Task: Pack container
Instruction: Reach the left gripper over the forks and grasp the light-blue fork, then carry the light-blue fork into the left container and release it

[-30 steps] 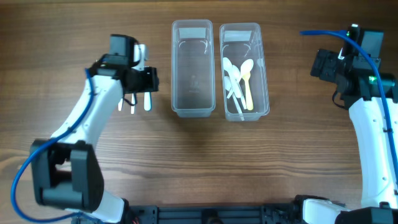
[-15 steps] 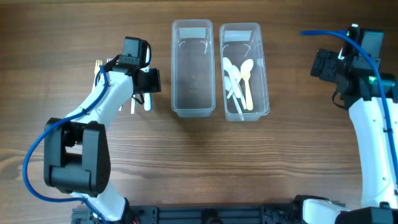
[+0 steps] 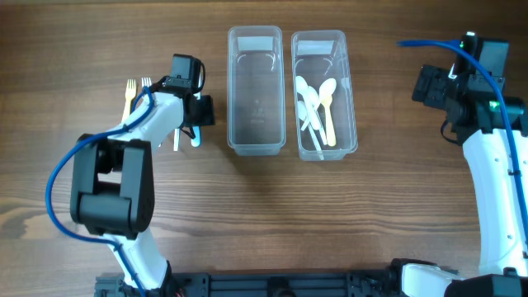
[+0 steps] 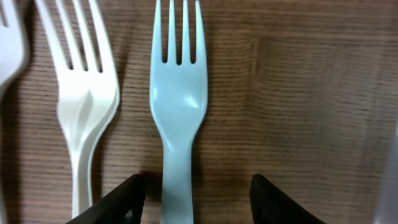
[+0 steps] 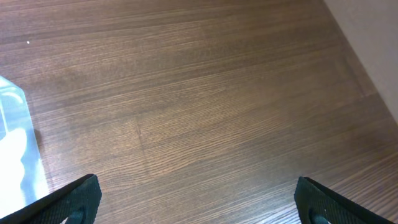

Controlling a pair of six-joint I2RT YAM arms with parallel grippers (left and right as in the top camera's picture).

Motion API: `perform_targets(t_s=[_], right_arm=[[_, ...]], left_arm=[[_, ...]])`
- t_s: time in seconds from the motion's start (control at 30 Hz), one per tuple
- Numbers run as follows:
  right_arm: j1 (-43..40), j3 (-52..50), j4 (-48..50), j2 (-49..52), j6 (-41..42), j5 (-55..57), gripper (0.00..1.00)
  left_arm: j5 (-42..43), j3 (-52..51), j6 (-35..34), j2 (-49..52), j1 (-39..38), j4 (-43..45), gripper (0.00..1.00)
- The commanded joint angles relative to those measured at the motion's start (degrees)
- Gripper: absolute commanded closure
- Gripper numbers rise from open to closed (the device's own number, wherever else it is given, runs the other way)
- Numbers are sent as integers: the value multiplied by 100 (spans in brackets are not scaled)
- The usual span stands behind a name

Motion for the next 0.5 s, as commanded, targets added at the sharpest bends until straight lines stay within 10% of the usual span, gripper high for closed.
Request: perform_targets(t_s=[0.0,0.47], right_arm=[[9,59,2,-15,-31,76,1],[9,59,2,-15,-28,76,1]], left_arm=[[-81,96,-94,232,28,105,43],[-120,96,-92,297,28,140,83]])
